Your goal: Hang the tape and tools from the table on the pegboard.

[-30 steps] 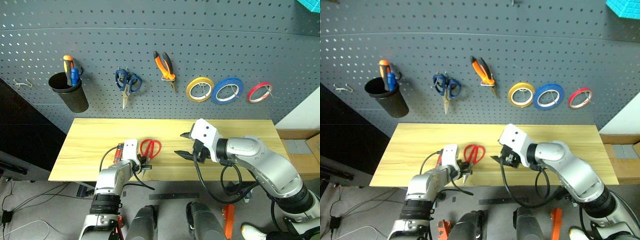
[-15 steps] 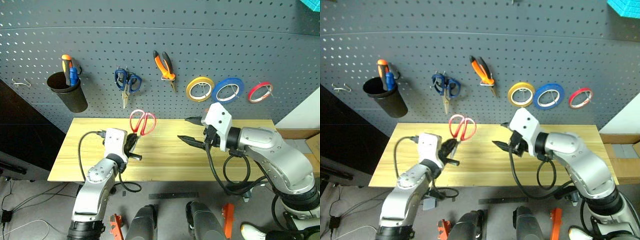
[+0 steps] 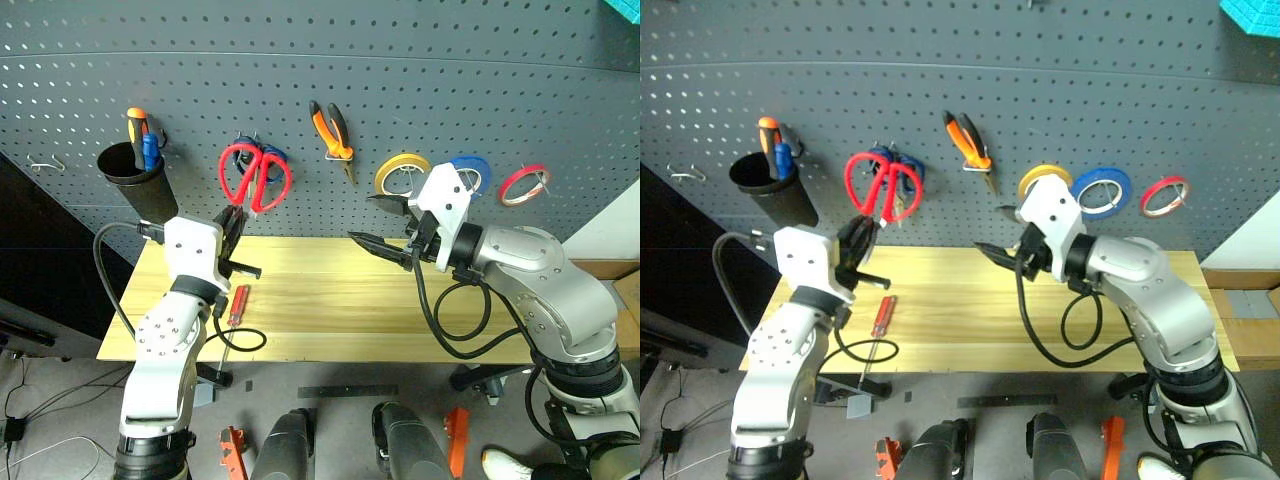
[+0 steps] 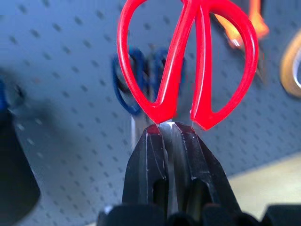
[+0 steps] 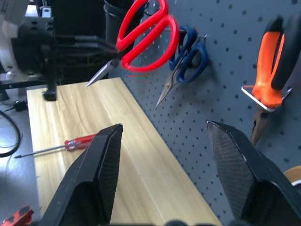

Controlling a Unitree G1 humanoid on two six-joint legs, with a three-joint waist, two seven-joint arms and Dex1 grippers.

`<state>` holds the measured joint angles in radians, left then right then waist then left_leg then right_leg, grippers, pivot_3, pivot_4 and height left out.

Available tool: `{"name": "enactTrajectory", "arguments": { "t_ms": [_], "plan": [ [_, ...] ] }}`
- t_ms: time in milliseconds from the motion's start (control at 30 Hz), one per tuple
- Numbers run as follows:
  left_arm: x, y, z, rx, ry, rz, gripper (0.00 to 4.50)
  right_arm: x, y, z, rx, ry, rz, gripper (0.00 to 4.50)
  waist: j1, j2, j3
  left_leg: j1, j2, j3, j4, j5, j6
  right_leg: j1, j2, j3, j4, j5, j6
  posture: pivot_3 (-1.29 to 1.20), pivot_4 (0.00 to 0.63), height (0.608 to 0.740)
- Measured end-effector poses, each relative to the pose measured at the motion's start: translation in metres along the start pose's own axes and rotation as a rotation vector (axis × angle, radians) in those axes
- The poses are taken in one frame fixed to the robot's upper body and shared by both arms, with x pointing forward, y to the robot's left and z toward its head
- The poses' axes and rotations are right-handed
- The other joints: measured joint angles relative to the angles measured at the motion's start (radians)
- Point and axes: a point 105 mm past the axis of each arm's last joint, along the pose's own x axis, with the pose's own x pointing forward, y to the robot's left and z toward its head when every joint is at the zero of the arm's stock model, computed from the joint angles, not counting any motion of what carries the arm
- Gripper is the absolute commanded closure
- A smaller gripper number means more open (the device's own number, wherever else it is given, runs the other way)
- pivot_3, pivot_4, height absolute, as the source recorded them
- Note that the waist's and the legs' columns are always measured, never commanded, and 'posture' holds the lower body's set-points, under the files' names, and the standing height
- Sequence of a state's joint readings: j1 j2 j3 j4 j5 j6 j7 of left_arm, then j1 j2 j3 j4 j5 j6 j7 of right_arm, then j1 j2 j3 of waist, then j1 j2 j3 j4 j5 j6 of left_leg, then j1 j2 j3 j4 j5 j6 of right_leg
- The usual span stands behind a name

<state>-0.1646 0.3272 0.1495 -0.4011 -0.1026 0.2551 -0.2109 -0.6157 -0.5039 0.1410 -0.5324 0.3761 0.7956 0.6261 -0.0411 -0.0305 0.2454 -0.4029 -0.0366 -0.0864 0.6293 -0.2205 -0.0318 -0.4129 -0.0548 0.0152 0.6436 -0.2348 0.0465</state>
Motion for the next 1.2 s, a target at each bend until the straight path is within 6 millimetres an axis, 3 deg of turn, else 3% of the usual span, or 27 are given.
{"name": "enactTrajectory", "arguments": {
  "t_ms": [533, 767, 900, 1033, 1200],
  "plan": [
    [0.027, 0.004, -0.029, -0.148, 0.094, 0.043, 4.46, 0.005, -0.004, 0.000, -0.006, 0.013, -0.016, 1.62, -0.009, 0.000, 0.000, 0.000, 0.000, 0.001, 0.000, 0.000, 0.000, 0.000, 0.000, 0.000, 0.001, 0.002, -0.002, -0.12, 0.222, 0.740],
    [0.028, 0.000, -0.031, -0.126, 0.109, 0.008, 2.32, 0.007, -0.003, 0.001, 0.004, -0.002, -0.023, 1.62, -0.016, 0.000, 0.000, 0.000, 0.000, 0.001, 0.000, 0.000, 0.000, 0.000, 0.000, 0.000, 0.001, 0.002, -0.003, -0.11, 0.230, 0.740],
    [0.011, -0.012, -0.063, -0.154, 0.257, -0.038, 1.07, 0.008, -0.003, -0.001, 0.024, 0.009, -0.029, 1.62, -0.017, 0.000, 0.000, 0.000, 0.000, 0.001, 0.000, 0.000, 0.000, 0.000, 0.000, 0.001, 0.001, 0.002, -0.003, -0.12, 0.235, 0.740],
    [-0.018, -0.017, -0.109, -0.227, 0.535, -0.075, 1.07, 0.010, 0.005, -0.011, 0.089, 0.063, -0.018, 1.62, -0.020, 0.000, 0.001, 0.000, 0.001, -0.001, 0.000, 0.000, 0.000, -0.002, 0.001, 0.000, 0.002, 0.001, -0.001, -0.12, 0.236, 0.740],
    [-0.046, 0.009, -0.150, -0.242, 0.833, -0.007, 1.07, 0.014, 0.025, -0.024, 0.214, 0.143, 0.018, 1.62, -0.025, 0.000, 0.001, 0.000, 0.002, -0.003, 0.000, 0.000, 0.000, -0.002, 0.002, 0.000, 0.003, 0.000, 0.000, -0.12, 0.237, 0.740]
  ]
}}
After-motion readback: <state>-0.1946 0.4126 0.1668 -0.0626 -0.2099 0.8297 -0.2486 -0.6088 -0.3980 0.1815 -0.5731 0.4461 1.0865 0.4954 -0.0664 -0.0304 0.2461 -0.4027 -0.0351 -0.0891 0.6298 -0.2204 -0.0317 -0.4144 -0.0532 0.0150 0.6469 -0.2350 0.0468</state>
